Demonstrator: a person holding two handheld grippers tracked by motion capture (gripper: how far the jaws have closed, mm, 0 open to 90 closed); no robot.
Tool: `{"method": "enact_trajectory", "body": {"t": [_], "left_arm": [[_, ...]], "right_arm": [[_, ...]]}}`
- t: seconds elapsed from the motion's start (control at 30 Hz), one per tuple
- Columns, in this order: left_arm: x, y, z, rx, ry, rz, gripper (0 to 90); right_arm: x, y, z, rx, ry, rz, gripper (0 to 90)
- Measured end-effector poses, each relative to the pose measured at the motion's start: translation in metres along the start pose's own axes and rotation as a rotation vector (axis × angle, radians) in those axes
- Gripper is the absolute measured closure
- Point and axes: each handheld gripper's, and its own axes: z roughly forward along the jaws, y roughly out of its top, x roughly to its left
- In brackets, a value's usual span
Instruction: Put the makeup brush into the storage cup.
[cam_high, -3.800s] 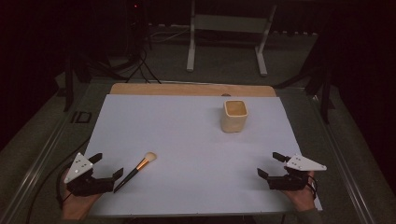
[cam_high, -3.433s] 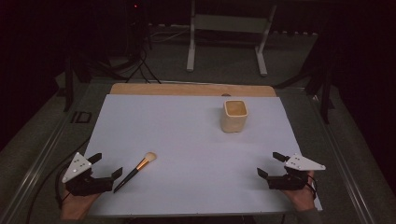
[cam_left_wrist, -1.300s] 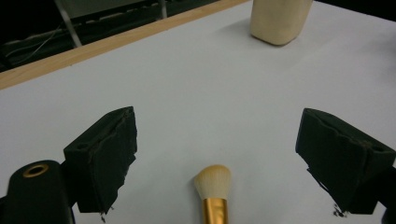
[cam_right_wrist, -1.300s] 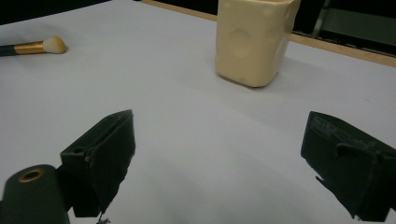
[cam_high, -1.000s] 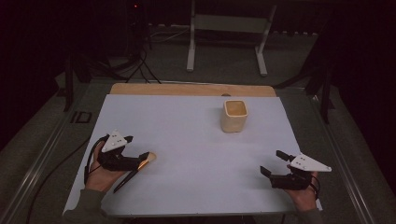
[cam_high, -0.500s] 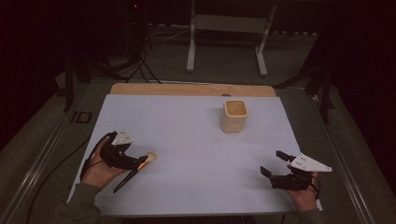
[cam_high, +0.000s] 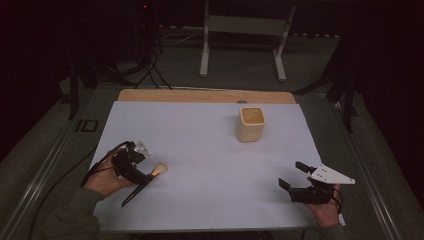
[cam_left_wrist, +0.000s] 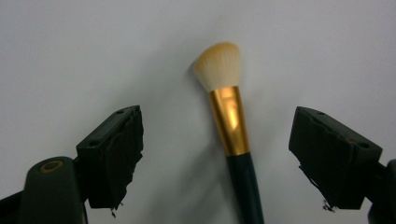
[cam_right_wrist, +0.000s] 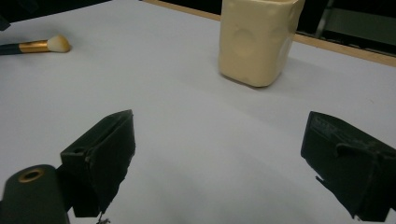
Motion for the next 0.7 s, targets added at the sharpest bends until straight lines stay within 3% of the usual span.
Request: {"method": "enact_trajectory", "body": {"t": [0.17, 0.33, 0.7], "left_arm": [[0.000, 0.007, 0.006, 0.109, -0.042, 0.023, 18.8], [0.000, 0.012, 0.015, 0.190, -0.049, 0.027, 19.6], [-0.002, 0.016, 0.020, 0.233, -0.062, -0.002, 29.5]], "right_arm": [[0.001, 0.000, 0.001, 0.008, 0.005, -0.005, 9.9], [0.001, 0.000, 0.001, 0.007, 0.006, -0.004, 9.9], [0.001, 0.000, 0.001, 0.009, 0.009, -0.006, 9.9]]}}
